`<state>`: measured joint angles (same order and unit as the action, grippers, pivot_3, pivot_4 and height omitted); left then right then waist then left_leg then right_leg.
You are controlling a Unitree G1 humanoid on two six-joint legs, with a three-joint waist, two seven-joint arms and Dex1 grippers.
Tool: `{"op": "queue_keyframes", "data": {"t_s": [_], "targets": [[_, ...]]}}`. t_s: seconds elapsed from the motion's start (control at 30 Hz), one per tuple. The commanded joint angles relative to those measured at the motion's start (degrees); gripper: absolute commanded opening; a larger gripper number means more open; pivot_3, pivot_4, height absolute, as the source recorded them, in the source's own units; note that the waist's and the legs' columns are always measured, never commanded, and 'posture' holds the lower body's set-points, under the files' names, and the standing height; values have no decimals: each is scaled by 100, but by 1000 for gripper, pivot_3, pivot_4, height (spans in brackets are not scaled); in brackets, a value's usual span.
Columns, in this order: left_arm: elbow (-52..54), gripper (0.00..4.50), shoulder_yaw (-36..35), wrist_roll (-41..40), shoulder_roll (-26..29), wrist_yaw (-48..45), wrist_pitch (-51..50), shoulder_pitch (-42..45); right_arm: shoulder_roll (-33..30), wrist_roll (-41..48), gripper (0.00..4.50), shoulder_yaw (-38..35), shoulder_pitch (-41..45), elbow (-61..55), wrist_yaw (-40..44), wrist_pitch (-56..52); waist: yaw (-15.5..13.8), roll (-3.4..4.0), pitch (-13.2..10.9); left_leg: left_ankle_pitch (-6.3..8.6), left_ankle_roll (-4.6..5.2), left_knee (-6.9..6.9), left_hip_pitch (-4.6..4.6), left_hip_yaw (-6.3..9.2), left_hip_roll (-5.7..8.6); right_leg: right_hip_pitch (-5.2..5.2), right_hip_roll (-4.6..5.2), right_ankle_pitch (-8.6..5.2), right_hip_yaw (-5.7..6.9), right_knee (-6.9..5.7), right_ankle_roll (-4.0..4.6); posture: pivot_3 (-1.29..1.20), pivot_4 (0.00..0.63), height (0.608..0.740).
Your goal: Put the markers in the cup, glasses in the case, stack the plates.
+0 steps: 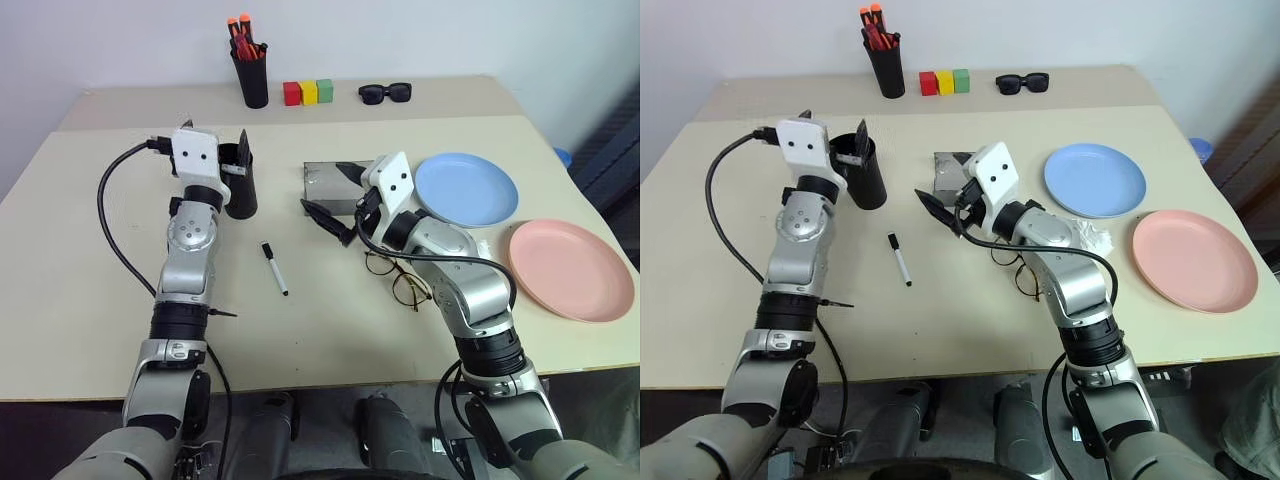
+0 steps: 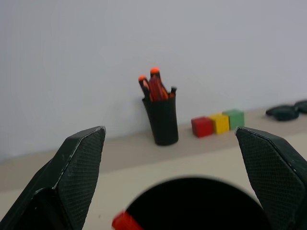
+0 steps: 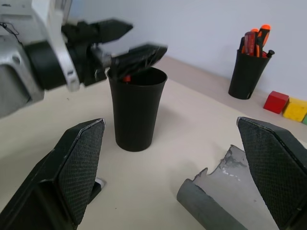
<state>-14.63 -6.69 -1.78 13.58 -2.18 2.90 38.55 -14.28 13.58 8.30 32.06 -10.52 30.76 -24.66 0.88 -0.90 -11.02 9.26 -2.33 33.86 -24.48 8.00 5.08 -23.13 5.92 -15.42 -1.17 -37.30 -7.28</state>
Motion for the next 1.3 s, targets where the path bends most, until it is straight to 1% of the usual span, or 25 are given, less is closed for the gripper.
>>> {"op": "queue_keyframes", "data": {"t_s": [0.03, 0.07, 0.13, 0.17, 0.2, 0.27, 0.33, 0.43, 0.5, 0.6, 0.67, 0.7, 0.77, 0.9, 1.07, 1.17, 1.2, 1.27, 1.3], "targets": [[714, 4449, -100, -394, 160, -446, -151, 251, -103, -2, 4500, -48, 161, -69, 145, 165, 4, 0, 0, 0, 0, 0, 0, 0, 0, 0, 0, 0, 0, 0, 0, 0, 150, 740], [977, 4449, -54, -588, 248, -731, -397, 223, -219, 16, 4500, -62, 154, -87, 274, 166, 8, 0, 0, 0, 0, 0, 0, -1, 0, 1, 0, 0, -1, 0, 0, 0, 150, 740], [1874, 4449, 171, -1144, 580, -1530, -1303, -50, -579, 42, 4500, -119, 70, -117, 629, 194, 22, 0, 0, 0, 0, 0, 0, -2, 0, 1, 0, 0, -1, 0, 0, 0, 150, 740], [2285, 4449, 237, -1409, 702, -1745, -1798, -213, -743, 44, 4500, -145, 18, -106, 763, 207, 28, 0, 0, 0, 0, 0, 0, -2, 0, 1, 0, 0, -1, 1, 0, 0, 150, 740], [2662, 4449, 328, -1571, 856, -1866, -2341, -376, -904, 47, 4500, -171, -36, -84, 882, 220, 31, 1, 0, 1, 2, -1, 0, -3, -1, 2, 0, 0, -2, 2, 0, 0, 150, 740], [3245, 4449, 538, -1622, 1119, -1856, -3360, -669, -1197, 116, 4500, -214, -148, -77, 1126, 181, 31, 1, 1, 2, 3, -1, 1, -2, -3, 4, 0, 0, -1, 1, 0, 0, 150, 740], [3734, 4449, 646, -1614, 1195, -1584, -4289, -835, -1506, 201, 4500, -251, -308, -156, 1429, 154, 25, 1, 0, 3, 4, -2, 4, -2, -4, 5, -1, -1, -2, 0, 1, 0, 150, 740], [4254, 4449, 582, -1826, 925, -1142, -5539, -866, -1785, 301, 4500, -318, -459, -235, 1687, 88, 8, -1, -1, 3, 5, 5, 2, 1, -5, 8, -3, -1, -1, 1, 0, 0, 150, 740], [4365, 4449, 400, -1903, 560, -721, -6569, -743, -1915, 324, 4500, -321, -501, -248, 1814, 70, 0, -1, -1, 3, 5, 8, 2, 2, -7, 11, -2, -2, -1, 2, 0, 0, 150, 740], [4375, 4449, 71, -1806, -3, -182, -7968, -516, -2009, 310, 4500, -304, -494, -226, 1902, 67, -6, -1, -1, 3, 5, 13, 4, 5, -7, 17, -3, -2, 4, 4, -1, 0, 150, 740], [4323, 4449, -275, -1532, -522, 224, -8867, -271, -2021, 303, 4500, -292, -472, -214, 1927, 56, 3, -3, -2, 3, 5, 13, 4, 3, -6, 17, -3, -3, 5, 4, -2, 0, 150, 740], [4310, 4449, -312, -1413, -642, 353, -9157, -197, -2019, 302, 4500, -284, -465, -212, 1936, 52, -2, -4, -3, 3, 5, 13, 3, 3, -5, 16, -3, -3, 5, 4, -2, 0, 150, 740], [4278, 4449, -196, -1193, -724, 574, -9473, -165, -2006, 294, 4500, -244, -460, -220, 1959, 47, -1, -4, -3, 3, 4, 14, 3, 4, -5, 17, -4, -3, 7, 4, -2, 0, 150, 740], [4042, 4449, -17, -971, -883, 928, -9540, -279, -1980, 297, 4500, -185, -498, -281, 2003, 38, -19, -4, -3, 4, 3, 13, 3, 1, -5, 17, -4, -3, 5, 5, -2, 0, 150, 740], [3689, 4449, 142, -1053, -1030, 1173, -9540, -348, -1971, 286, 4500, -179, -579, -328, 2016, 57, -36, -4, -3, 4, 1, 15, 2, 2, -4, 18, -2, -2, 4, 7, -2, 0, 150, 740], [3520, 4449, 48, -1167, -1205, 1295, -9540, -353, -1973, 270, 4500, -172, -659, -361, 2023, 93, -35, -5, -3, 5, 1, 15, 2, 2, -4, 21, -1, -2, 5, 10, -2, 0, 150, 740], [3423, 4216, 26, -1192, -1244, 1326, -9540, -349, -1967, 259, 4500, -163, -697, -373, 2021, 113, -33, -4, -2, 4, 1, 15, 2, 2, -4, 20, -1, -2, 5, 10, -2, 0, 150, 740], [3295, 3582, 22, -1177, -1282, 1418, -9540, -341, -1957, 238, 4500, -149, -752, -387, 2014, 145, -32, -3, -2, 5, 1, 15, 4, 1, -4, 22, -1, -3, 5, 10, -2, 0, 150, 740], [3271, 3121, 29, -1192, -1286, 1437, -9540, -339, -1953, 229, 4500, -144, -769, -391, 2009, 156, -32, -2, -1, 5, 1, 15, 5, 2, -4, 22, -1, -3, 5, 9, -2, 0, 150, 740]]}}
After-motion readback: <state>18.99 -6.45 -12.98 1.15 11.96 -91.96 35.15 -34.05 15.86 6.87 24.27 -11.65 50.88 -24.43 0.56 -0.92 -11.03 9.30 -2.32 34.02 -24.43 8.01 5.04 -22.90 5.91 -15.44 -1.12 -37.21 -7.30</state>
